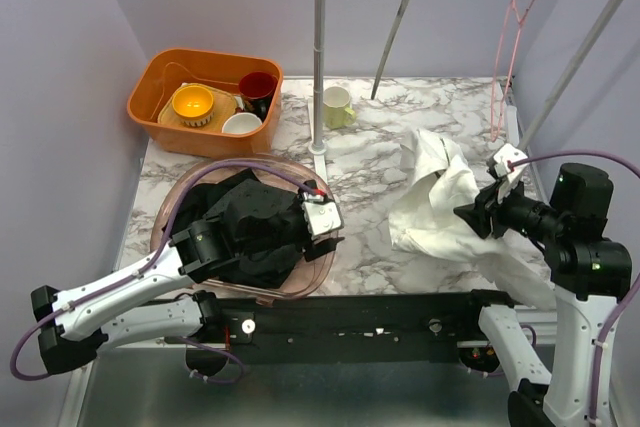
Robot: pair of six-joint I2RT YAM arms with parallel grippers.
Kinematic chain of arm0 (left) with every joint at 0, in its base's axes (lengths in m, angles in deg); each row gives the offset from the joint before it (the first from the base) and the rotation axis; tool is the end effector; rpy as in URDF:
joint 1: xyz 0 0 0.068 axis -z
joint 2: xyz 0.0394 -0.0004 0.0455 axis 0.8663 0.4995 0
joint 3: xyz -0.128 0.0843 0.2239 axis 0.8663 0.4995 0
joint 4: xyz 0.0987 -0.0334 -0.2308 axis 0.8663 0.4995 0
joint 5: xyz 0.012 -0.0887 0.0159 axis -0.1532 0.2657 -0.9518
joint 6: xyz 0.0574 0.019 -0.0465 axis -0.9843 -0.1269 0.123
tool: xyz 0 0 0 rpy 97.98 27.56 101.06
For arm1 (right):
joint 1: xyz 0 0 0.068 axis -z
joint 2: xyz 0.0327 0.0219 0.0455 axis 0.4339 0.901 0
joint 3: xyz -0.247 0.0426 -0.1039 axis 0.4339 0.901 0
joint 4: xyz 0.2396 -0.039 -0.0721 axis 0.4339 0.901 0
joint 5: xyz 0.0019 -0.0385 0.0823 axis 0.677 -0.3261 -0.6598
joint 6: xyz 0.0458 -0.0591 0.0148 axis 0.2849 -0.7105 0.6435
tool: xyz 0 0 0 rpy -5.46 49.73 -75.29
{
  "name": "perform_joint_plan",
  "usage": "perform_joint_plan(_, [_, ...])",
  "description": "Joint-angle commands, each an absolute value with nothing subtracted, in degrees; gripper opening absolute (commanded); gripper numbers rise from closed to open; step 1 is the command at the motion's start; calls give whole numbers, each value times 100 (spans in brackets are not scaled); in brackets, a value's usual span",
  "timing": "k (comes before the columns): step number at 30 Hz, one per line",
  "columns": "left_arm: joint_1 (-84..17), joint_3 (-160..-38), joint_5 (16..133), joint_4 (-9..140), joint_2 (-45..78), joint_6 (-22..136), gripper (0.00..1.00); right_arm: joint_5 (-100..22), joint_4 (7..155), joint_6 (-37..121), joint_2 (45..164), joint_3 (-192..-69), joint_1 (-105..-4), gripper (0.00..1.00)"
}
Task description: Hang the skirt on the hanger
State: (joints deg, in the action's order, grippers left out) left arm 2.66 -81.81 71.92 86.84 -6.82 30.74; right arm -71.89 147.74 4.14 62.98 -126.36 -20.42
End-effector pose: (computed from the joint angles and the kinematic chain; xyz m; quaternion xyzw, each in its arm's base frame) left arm 0.0968 -0.2009 0.3540 0.5235 0.6032 -0.2782 0.5337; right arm 0.0900 0.0341 0.3852 -0.3402 0.7777 0.1616 0.5033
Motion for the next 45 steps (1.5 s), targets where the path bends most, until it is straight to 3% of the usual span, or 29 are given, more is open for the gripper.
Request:
perform_joint_plan(1, [263,-7629,6935,8261,-1161,3425,83,-7223,13917,1231,6419,-12906,-2027,1])
perform_joint_plan(21, [263,-6908,6416,8102,-2251,3399,84,-7355,11994,3803,7560,-14365,-2035,1])
perform_joint_plan(45, [228,-6794,6302,8094,-2128,3293,84,-6502,10305,4834,9554,-15910,-2027,0])
